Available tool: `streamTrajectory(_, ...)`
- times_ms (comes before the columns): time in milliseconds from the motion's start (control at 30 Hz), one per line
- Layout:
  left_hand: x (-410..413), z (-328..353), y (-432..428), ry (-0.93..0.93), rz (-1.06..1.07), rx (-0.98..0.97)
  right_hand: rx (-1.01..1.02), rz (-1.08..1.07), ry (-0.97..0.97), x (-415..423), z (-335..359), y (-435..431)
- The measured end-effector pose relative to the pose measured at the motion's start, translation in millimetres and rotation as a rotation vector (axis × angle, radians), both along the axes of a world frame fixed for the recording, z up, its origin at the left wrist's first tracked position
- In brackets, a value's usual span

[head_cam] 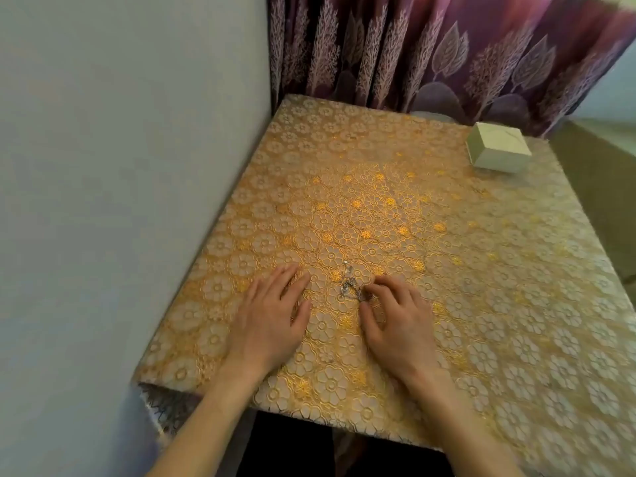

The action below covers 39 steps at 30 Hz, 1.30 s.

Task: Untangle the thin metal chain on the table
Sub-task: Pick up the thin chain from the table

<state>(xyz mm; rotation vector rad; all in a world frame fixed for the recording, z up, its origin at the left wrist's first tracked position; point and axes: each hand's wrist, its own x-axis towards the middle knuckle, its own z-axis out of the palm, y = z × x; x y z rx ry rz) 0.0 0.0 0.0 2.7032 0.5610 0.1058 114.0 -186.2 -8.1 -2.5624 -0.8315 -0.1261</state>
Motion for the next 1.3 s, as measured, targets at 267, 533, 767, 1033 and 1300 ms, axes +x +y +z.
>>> streamTrajectory(267, -4.1, -6.4, 1.2, -0.071, 0.013, -0.013, 0.001, 0.094, 0.017, -2.8, 16.1, 16.7)
streamTrajectory(533, -4.3, -8.5, 3.0, -0.129, 0.035, -0.026, -0.204, 0.278, -0.103, 17.2, 27.3, 30.7)
streamTrajectory(767, -3.5, -13.7, 5.9, -0.164, 0.055, -0.039, -0.049, 0.238, 0.098, 20.5, 64.5, 22.9)
streamTrajectory(1033, -5.3, -5.2, 1.5, -0.095, 0.045, -0.053, 0.259, 0.205, 0.237, 8.8, 130.9, 4.4)
streamTrajectory(1300, 17.2, 81.1, -8.9, -0.154, -0.072, -0.594, 0.445, 0.178, 0.518, 1.2, 178.8, -13.3)
